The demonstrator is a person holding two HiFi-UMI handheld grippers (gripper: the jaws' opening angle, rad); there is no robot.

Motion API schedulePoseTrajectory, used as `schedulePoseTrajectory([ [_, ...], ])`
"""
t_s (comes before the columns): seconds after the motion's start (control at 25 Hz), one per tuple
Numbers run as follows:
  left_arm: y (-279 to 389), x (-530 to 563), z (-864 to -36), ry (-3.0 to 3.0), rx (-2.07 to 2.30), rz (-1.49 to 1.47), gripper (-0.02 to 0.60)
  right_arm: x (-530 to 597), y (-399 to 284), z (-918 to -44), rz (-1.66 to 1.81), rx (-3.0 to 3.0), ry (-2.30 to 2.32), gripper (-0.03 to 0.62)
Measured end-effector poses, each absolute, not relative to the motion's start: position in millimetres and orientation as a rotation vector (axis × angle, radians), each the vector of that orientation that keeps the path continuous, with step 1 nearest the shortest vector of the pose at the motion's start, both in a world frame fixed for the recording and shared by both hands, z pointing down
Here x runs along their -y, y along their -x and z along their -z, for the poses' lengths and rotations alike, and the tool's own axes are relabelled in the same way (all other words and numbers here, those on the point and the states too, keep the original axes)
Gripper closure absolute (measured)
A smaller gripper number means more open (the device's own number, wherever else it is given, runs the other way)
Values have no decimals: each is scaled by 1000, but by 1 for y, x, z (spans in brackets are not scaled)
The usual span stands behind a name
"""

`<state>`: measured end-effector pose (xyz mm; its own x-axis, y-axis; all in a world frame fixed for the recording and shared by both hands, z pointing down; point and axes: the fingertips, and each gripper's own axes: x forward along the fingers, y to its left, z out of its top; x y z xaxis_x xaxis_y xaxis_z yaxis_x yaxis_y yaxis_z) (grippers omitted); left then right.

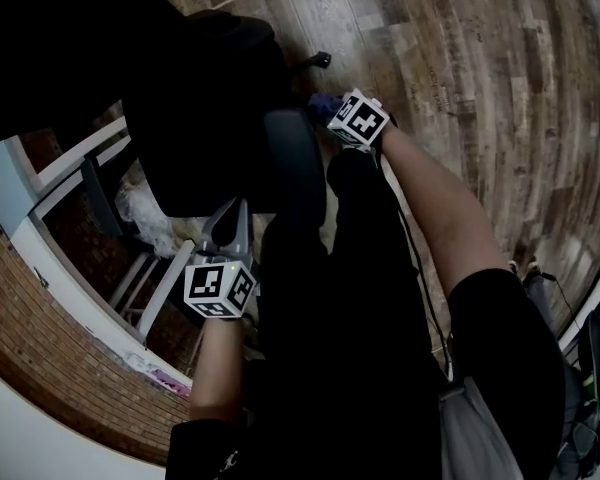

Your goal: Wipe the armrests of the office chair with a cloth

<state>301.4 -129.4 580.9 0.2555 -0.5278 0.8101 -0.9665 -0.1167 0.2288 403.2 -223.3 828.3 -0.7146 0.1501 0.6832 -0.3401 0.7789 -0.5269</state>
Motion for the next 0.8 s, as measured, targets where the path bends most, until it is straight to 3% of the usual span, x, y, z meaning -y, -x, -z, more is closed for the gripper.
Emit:
schedulePoseTrajectory([
  [0.48,-323,128,-521,-1821,1421,-633,575,153,-406,-718,-932,2293,72,549],
  [0.8,-302,116,-485,-1766,1578,-511,575,207,-446,-666,-914,2383,-247,549],
])
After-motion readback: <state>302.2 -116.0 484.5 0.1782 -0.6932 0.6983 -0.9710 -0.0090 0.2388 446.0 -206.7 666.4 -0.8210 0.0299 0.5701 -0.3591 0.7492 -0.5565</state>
